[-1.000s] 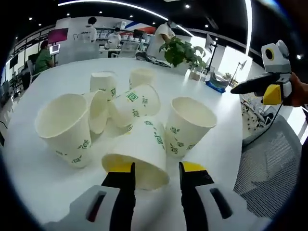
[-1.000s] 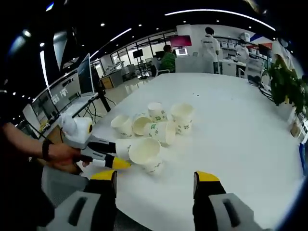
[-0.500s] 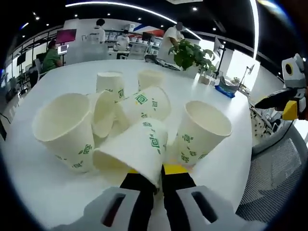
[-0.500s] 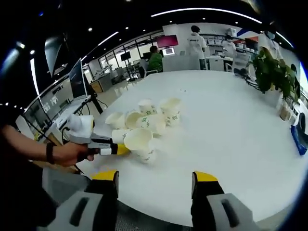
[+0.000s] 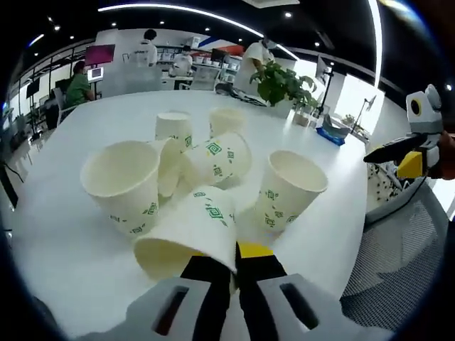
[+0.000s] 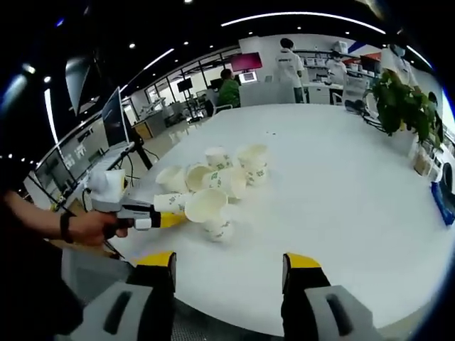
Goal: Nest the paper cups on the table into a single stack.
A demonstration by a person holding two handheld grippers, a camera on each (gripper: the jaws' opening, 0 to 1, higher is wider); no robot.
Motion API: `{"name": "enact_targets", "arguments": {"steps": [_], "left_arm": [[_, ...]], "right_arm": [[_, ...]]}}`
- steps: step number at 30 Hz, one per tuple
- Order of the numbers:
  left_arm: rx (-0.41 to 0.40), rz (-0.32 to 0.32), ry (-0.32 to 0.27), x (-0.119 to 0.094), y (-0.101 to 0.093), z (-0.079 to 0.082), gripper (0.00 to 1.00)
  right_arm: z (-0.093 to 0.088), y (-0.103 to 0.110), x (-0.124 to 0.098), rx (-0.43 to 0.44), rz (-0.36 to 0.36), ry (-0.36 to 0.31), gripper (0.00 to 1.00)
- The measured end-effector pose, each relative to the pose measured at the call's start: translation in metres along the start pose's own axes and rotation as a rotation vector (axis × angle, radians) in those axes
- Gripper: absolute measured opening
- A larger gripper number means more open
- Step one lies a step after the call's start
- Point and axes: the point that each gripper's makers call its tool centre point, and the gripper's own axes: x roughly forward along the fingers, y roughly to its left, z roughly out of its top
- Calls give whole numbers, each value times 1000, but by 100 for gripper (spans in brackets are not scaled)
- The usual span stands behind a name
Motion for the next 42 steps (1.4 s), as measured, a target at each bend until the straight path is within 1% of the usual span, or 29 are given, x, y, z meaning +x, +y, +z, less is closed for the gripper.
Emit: {"name": "enact_targets", "arguments": {"steps": [4, 6, 7, 8, 10, 11, 15, 17, 19, 22, 23, 24, 26, 27, 29, 30, 32, 33, 35, 36, 37, 40, 41, 42], "left_arm": [[23, 7, -7, -12, -2, 8, 0], [34, 10, -7, -17, -3, 12, 0], [49, 11, -21, -18, -3, 16, 0], [54, 10, -19, -18, -4, 17, 0], [88, 13, -19, -18, -4, 20, 0], [105, 12, -18, -21, -6, 23, 0], [117, 6, -20, -26, -10, 28, 0], [133, -2, -20, -32, -18, 32, 0], [176, -19, -15, -35, -24, 35, 0], [233, -43, -9, -41, -32, 44, 0], [256, -57, -6, -42, -34, 48, 0], [269, -66, -7, -45, -40, 55, 0], [297, -90, 1, -46, -43, 61, 0], [332, -106, 13, -47, -44, 64, 0], [377, -131, 19, -46, -49, 71, 0], [390, -144, 28, -46, -52, 73, 0], [451, -174, 51, -46, -57, 79, 0], [493, -199, 78, -46, -60, 79, 0], [551, -218, 102, -42, -57, 80, 0], [587, -243, 135, -42, -60, 80, 0], [609, -256, 148, -42, -62, 81, 0], [683, -307, 222, -45, -72, 84, 0], [686, -327, 258, -46, -75, 83, 0], [691, -330, 285, -45, -74, 83, 0]], "right_arm": [[3, 1, 8, -4, 16, -6, 60], [4, -4, 10, -6, 20, -6, 60], [5, -3, 11, -8, 24, -6, 60], [5, -2, 12, -7, 26, -7, 60], [6, 1, 13, -7, 34, -13, 60], [7, 1, 14, -8, 38, -15, 59], [9, 3, 16, -10, 45, -17, 59], [9, 2, 17, -10, 48, -20, 59], [9, 2, 16, -11, 47, -21, 59], [7, -1, 17, -10, 48, -20, 59], [7, 0, 17, -13, 50, -17, 59], [6, 0, 17, -16, 51, -14, 59], [6, 1, 17, -19, 53, -13, 59], [5, -1, 18, -19, 57, -14, 59], [5, -1, 19, -20, 59, -16, 59], [5, 0, 19, -22, 60, -16, 59], [5, -1, 19, -27, 61, -15, 59], [6, 0, 19, -31, 62, -15, 59], [6, 1, 18, -35, 64, -17, 59], [7, 1, 18, -40, 65, -18, 59], [7, -1, 18, -40, 63, -19, 59], [7, -4, 17, -38, 65, -21, 59], [7, -4, 17, -39, 66, -21, 59], [7, -3, 18, -38, 67, -21, 59]]}}
